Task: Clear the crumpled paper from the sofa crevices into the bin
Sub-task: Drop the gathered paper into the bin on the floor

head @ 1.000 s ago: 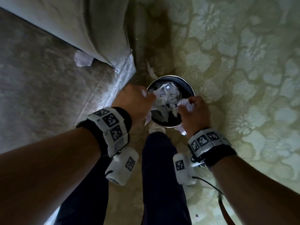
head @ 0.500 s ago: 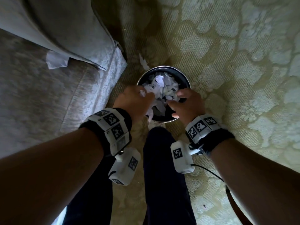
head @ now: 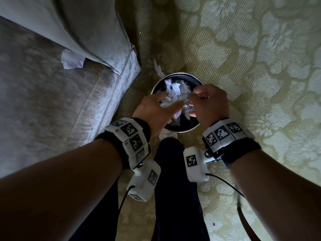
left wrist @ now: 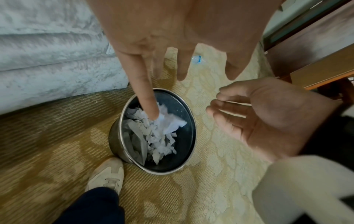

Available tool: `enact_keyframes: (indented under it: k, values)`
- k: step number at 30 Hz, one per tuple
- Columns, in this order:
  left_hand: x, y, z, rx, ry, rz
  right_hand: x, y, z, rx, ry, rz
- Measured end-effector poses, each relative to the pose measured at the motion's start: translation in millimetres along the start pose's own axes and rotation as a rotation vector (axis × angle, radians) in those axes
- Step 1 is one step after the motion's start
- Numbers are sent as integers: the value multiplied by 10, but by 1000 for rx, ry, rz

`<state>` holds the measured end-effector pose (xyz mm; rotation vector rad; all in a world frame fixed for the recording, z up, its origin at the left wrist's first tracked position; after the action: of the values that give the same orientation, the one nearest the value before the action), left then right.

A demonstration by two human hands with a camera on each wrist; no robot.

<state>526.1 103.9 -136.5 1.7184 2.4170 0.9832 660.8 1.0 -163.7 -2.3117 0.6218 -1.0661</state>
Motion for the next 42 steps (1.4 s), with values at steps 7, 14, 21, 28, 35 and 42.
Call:
enact_keyframes:
  k: [7,14,21,28,35,42]
  values:
    - [277,-284,6,29,43,-70,-300,-351,-204,126,-37,-92]
    - [847,-546,-16,33,200,-45,-807,-1005,-574,334,-129,-196]
    - [1630,-916,-85,54,338,-144,-1596,-1680,-881,537,-209,-301]
    - [2315,-1303,-274,66,461,-208,-2149,-1862,-998,573,-119,-440]
    - [2525,-1515,-367,65,498,-261,-2230,-1936,-964,562,-16,-615]
    - [2383,-1458,-393,61,481,-236,-2100,-1881,-993,631,-18,-587]
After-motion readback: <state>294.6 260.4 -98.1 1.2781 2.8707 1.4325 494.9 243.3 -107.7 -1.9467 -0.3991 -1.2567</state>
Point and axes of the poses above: each hand's wrist, its own z-axis towards the middle knuckle, its own x-axis out of the back of the hand, y = z × x, the point moved 6 cm from there along z, towards the middle knuckle, and after that the axes turned 6 degrees about y, right-handed, at the moved point
